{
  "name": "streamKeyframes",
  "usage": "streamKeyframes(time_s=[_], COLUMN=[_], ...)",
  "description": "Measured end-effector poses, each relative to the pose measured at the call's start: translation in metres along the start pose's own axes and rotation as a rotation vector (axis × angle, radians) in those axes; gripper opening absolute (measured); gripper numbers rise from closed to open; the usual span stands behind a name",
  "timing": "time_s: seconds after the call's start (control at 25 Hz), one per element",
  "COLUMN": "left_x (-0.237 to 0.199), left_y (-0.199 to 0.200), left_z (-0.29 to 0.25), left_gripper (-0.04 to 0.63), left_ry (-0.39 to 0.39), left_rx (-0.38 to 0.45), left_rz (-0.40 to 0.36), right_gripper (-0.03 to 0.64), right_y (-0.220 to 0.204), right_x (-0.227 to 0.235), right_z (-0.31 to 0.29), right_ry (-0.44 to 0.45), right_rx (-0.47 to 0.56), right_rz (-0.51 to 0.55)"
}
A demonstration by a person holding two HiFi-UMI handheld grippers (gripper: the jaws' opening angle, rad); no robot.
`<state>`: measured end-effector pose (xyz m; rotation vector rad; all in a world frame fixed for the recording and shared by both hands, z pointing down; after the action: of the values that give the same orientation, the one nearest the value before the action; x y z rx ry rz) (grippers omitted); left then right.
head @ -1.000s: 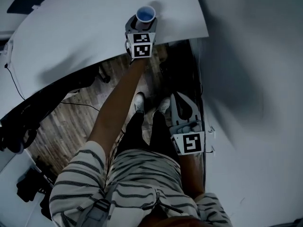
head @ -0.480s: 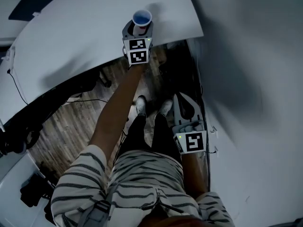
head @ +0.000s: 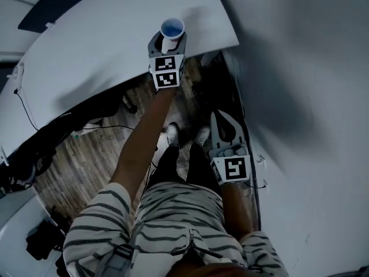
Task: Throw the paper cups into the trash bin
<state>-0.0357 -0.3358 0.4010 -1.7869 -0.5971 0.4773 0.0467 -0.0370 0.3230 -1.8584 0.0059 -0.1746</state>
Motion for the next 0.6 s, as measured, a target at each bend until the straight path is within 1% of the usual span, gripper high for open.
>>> streamKeyframes(time_s=[0.32,0.6], left_x=[0.020,0.037], left_y=[0.031,0.048], left_z=[0.044,0.080], left_gripper=[0.290,0.290], left_ry=[-0.022,-0.060], left_rx=[0.052,0.071], left_rz=[-0.012,-0.032], right_gripper=[0.009,0.009], right_y=[0.013,0.019], right_x=[-0.002,-0.010], right_z=[0.026,0.048], right_ry=[-0.040,-0.058], right_rx=[0.049,0.055], right_rz=[-0.003,-0.009])
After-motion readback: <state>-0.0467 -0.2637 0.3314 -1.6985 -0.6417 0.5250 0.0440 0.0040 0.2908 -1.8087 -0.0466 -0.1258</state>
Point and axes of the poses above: the fingertips, and each gripper's own axes: z backward along the fingers, x to its right, y out of its top, the point moved 9 cm from there along z, backward along the fingers, and after that the axes turned 1 degree about -z, right-handed, at the moved point
